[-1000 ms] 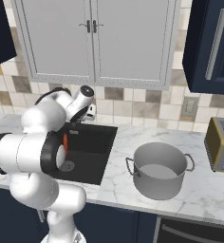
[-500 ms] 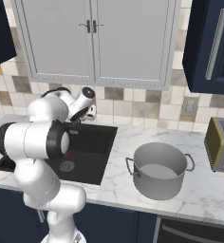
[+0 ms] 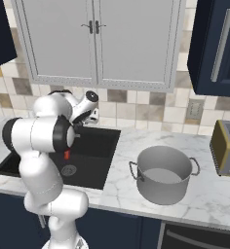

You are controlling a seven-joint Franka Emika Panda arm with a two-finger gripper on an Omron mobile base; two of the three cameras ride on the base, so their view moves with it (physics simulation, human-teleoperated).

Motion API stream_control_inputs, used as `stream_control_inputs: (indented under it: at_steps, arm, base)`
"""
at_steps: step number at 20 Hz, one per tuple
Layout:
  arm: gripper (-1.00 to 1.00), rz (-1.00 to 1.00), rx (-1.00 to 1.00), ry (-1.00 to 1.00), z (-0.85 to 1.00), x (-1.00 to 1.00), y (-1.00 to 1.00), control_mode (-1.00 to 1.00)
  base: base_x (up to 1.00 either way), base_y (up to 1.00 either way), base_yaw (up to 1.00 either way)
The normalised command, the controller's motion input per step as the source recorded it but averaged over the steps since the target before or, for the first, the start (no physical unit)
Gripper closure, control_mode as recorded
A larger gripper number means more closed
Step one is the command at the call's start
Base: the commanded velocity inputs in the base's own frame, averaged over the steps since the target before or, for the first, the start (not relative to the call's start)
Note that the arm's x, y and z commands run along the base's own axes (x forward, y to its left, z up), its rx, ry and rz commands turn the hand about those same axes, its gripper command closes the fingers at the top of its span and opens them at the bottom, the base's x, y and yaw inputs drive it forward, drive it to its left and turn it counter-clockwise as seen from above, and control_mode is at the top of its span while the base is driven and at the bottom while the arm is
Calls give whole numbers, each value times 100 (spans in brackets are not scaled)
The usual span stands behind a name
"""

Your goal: Dump the carrot from the pot into the sink. Then turn on the water and wash the carrot. Then turn off the water and put the carrot back in the pot.

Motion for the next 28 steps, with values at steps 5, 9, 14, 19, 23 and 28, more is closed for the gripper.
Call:
stream_control_inputs:
  at_steps: [5, 9, 14, 19, 23, 28]
  arm:
    - [-100, 0, 0, 0, -14, 32, 6, -100]
    - [-100, 0, 0, 0, -13, 28, 0, -100]
    - [-100, 0, 0, 0, -15, 24, 0, -100]
    - [-100, 0, 0, 0, -18, 20, 2, -100]
    - [-100, 0, 0, 0, -15, 17, 6, -100]
    - [-100, 0, 0, 0, -14, 16, 8, -100]
  base:
    - [0, 0, 0]
    - [0, 0, 0]
    - [0, 0, 0]
    - [0, 0, 0]
    - [0, 0, 0]
    - [0, 0, 0]
